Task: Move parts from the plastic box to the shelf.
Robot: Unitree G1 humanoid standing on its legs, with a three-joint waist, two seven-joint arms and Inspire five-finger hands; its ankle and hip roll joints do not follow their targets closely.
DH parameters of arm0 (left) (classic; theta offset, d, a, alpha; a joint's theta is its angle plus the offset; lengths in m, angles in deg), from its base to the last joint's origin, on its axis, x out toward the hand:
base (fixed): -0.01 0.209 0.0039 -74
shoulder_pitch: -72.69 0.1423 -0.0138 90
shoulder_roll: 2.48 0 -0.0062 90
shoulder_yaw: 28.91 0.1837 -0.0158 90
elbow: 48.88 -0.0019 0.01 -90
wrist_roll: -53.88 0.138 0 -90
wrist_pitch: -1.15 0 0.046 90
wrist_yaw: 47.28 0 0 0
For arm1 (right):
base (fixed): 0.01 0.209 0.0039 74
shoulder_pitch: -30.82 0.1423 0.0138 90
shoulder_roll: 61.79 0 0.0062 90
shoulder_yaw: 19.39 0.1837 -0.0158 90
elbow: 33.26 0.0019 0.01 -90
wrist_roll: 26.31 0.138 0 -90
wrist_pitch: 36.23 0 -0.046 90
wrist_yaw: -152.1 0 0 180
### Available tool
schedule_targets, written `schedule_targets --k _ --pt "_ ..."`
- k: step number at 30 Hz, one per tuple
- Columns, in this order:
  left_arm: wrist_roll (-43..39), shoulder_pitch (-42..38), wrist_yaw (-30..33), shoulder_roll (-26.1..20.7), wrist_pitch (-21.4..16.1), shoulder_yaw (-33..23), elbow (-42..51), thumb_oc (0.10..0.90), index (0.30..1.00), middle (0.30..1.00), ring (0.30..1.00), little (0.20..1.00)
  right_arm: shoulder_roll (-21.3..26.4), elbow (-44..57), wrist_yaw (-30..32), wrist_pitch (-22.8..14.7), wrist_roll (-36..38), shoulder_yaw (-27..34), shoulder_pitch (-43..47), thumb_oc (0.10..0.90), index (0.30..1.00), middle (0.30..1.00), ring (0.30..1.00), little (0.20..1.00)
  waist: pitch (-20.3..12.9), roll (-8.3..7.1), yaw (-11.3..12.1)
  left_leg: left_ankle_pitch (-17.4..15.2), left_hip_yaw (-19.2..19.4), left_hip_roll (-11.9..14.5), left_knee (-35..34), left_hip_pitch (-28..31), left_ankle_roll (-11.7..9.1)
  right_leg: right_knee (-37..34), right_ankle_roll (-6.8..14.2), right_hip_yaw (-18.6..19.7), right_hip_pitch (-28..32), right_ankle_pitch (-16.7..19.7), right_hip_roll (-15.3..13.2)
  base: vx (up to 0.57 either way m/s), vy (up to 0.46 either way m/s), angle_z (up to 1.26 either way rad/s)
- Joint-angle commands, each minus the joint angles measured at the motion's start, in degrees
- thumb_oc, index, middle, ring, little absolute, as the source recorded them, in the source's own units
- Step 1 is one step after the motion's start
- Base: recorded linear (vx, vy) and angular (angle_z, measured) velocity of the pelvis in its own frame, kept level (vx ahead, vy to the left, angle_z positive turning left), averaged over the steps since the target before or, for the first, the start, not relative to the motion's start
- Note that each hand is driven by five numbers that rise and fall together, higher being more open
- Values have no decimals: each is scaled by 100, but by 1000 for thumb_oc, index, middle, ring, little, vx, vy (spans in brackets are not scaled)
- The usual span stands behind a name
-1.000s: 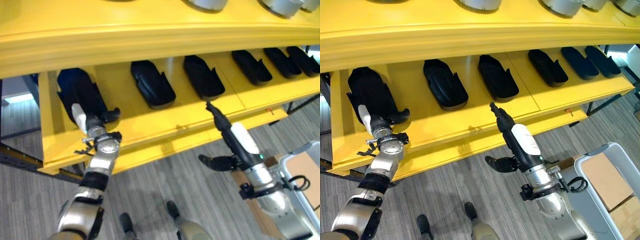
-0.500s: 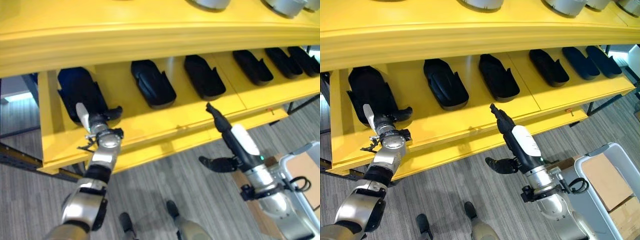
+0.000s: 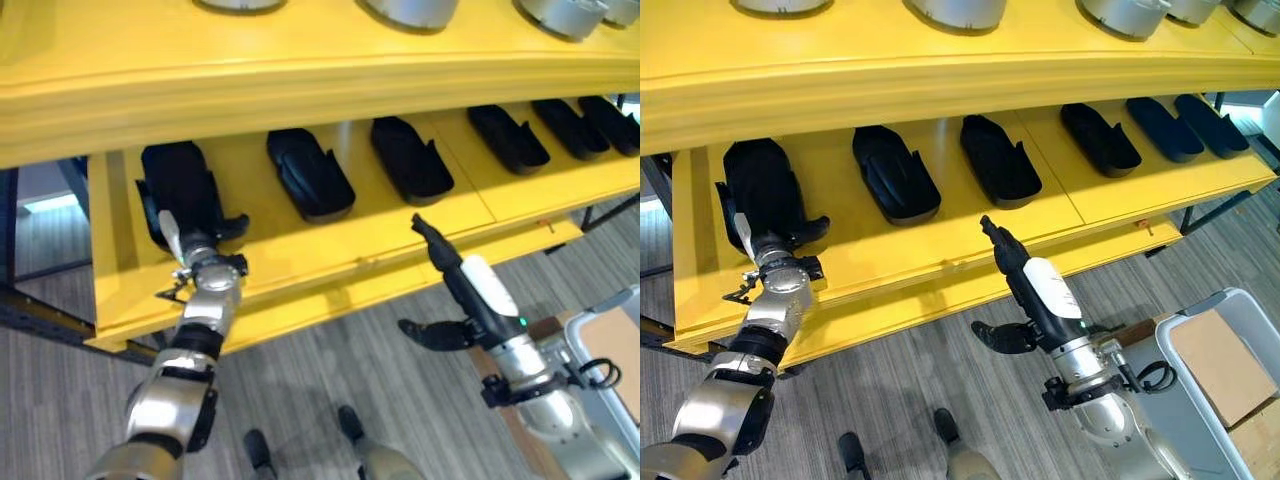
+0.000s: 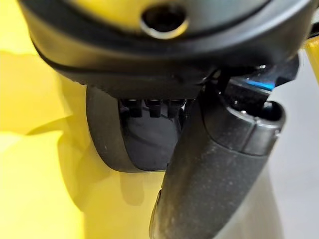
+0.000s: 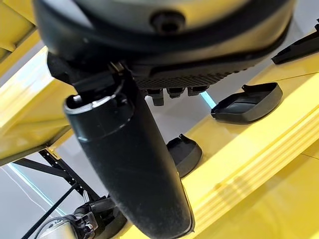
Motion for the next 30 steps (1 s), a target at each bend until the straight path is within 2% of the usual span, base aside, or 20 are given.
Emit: schedule_targets --k 1,9,22,30 --pt "-272 -260 -193 -2 114 -224 -788 900 1000 1000 1000 1000 210 606 280 -278 144 519 336 900 1000 1000 1000 1000 98 73 103 -745 90 -24 494 351 114 361 -4 -94 239 -641 244 0 0 0" --pt "-865 -286 -173 -61 -123 -492 -543 900 1000 1000 1000 1000 202 587 272 -231 110 535 343 900 1000 1000 1000 1000 86 70 141 -746 72 -33 480 345 119 362 -6 -113 238 -648 233 0 0 0" --pt "-1975 -763 107 -181 -1022 -526 925 900 1000 1000 1000 1000 164 512 359 -131 -110 524 357 900 1000 1000 1000 1000 -37 64 168 -762 4 -52 454 377 138 353 -10 -134 265 -660 224 3 0 2" --pt "-1900 -816 170 -210 -1307 -305 1875 900 1000 1000 1000 1000 154 477 338 -117 -187 539 402 900 1000 1000 1000 1000 -65 76 180 -760 -26 -56 444 375 148 352 -15 -152 266 -661 202 0 0 0"
